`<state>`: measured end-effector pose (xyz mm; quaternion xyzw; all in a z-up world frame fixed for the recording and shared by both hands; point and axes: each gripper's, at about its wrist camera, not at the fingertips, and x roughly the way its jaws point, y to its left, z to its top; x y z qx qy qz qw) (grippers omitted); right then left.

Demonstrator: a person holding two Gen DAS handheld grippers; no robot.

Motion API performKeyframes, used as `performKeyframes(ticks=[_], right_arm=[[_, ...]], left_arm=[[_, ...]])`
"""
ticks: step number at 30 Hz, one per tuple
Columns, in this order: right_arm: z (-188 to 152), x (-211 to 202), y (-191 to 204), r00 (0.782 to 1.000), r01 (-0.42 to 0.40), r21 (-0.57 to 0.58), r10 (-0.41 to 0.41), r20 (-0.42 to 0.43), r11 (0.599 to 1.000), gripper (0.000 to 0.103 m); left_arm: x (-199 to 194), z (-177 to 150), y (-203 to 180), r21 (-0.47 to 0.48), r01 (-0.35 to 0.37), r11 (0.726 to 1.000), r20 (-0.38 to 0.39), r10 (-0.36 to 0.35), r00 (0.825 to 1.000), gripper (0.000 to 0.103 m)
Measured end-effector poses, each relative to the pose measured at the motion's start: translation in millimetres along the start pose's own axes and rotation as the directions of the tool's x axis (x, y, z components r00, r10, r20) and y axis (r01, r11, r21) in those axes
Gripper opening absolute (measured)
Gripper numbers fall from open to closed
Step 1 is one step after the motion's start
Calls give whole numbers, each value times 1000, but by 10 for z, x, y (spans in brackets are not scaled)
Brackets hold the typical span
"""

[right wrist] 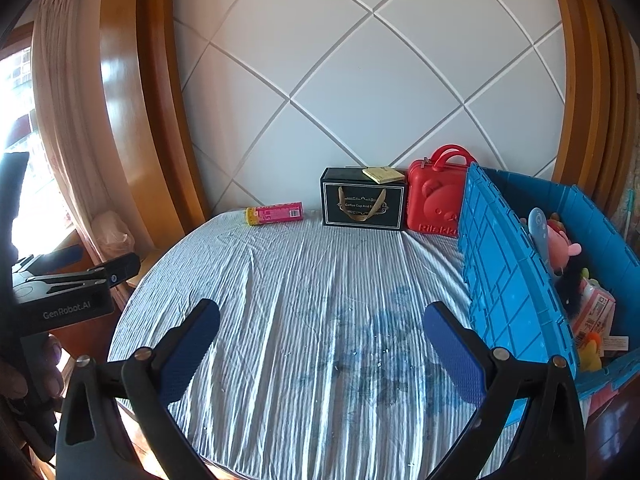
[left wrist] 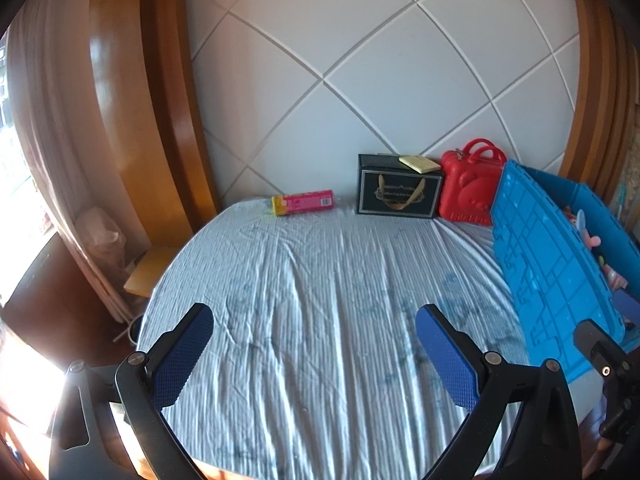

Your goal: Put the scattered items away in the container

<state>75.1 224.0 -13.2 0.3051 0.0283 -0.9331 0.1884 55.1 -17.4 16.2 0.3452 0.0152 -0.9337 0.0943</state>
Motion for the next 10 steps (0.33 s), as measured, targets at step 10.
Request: performKeyframes(ticks=[10], right_arm=[[-2,42,-20,1000,11,5,-11,-16,1000,103]], left_arm=[[25,-21,-105,24,18,1000,-20,-18,1000,102]])
